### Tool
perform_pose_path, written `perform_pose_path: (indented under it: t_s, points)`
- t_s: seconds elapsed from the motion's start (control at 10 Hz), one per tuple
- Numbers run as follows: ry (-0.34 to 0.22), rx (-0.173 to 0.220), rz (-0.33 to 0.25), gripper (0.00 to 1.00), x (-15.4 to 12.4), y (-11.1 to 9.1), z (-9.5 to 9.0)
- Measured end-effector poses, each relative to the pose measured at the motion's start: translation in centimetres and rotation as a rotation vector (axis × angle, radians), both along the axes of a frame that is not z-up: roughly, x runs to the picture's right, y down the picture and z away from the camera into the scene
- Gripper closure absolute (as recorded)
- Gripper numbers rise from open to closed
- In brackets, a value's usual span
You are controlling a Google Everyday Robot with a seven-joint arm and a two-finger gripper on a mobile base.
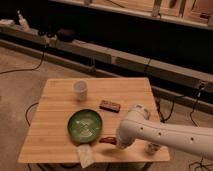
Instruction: Place the pepper in the ceramic bowl
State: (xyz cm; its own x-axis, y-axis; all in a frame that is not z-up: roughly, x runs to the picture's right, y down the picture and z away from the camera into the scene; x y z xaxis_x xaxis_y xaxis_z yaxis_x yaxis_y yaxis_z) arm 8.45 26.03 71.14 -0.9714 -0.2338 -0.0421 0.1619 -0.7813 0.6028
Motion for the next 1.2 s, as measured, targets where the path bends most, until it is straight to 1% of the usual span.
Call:
perform_pose_path:
  t_s: [0.1,0.2,0.3,0.4,0.5,0.7,0.9,1.0,1.1,1.2]
  points:
    - [0.002,0.014,0.013,1.0,0.5,-1.1,-0.2]
    - [-0.01,0.023,0.021,1.0,0.5,-1.9,-0.1]
    - [-0.046,0.027,0.034,1.0,-0.1,-3.1,0.2]
    - [-0.093,0.022,0.038,1.0,-1.2,-4.2,0.9]
    - [-0.115,0.017,0.031,1.0,-1.7,-5.0,1.3]
    - [-0.154,0.03,-0.015,1.0,-3.3,-8.5,2.2]
    - [-0.174,0.047,-0.063,1.0,-5.0,-11.7,2.5]
    - [-0.184,0.053,-0.077,1.0,-6.0,-12.8,2.6]
    - [-0.195,0.049,-0.093,1.0,-7.0,-13.6,2.8]
    - [-0.215,0.037,-0.105,1.0,-8.3,-13.7,3.3]
